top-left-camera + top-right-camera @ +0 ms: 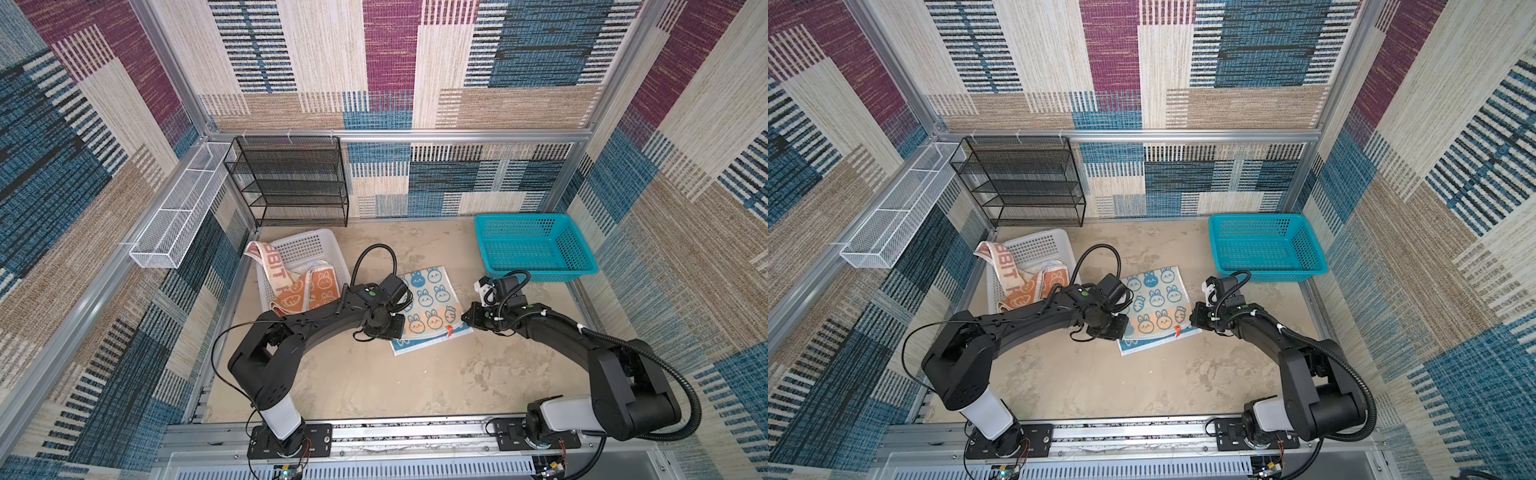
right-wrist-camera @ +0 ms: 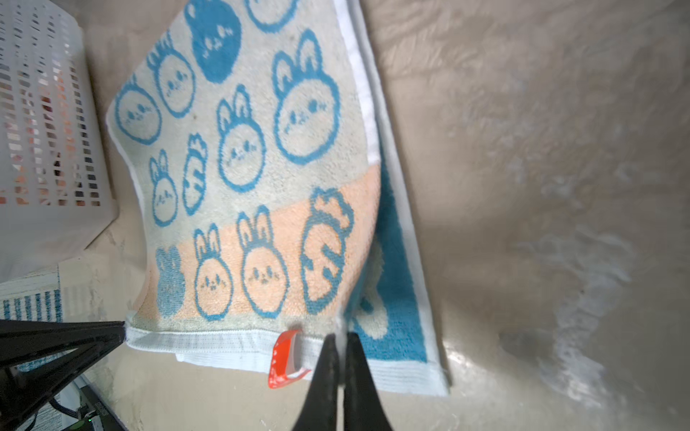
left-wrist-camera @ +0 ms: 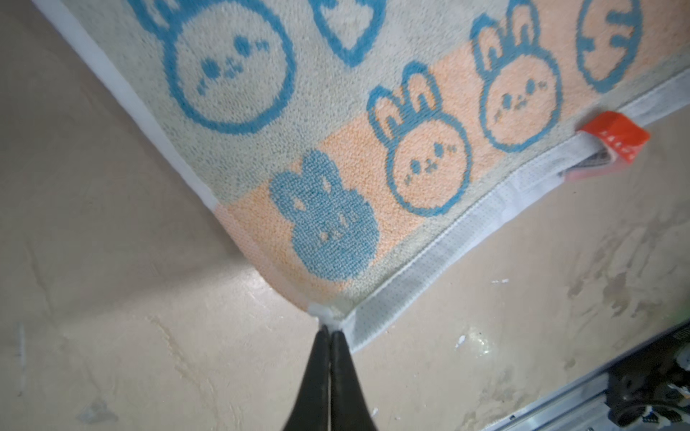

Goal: Fold and stack the towels

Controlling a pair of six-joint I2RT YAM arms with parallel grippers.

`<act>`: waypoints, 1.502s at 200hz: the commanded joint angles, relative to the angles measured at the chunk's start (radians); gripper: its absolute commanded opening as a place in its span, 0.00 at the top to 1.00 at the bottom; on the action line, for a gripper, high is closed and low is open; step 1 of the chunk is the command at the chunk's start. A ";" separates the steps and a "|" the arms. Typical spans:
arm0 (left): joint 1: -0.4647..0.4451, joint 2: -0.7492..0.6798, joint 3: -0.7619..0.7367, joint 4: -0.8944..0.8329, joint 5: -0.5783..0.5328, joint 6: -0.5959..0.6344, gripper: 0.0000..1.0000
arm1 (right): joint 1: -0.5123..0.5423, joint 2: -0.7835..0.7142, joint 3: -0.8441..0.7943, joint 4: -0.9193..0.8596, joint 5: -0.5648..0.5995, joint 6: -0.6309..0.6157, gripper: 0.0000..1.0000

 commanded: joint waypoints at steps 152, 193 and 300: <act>0.127 0.185 0.133 -0.032 -0.043 0.098 1.00 | -0.006 0.102 -0.019 0.191 -0.102 0.088 1.00; 0.127 0.148 0.147 -0.040 -0.023 0.095 1.00 | -0.005 0.077 0.025 0.149 -0.092 0.081 1.00; 0.116 -0.033 0.188 -0.117 -0.005 0.070 1.00 | -0.002 -0.090 0.097 0.006 -0.060 0.059 1.00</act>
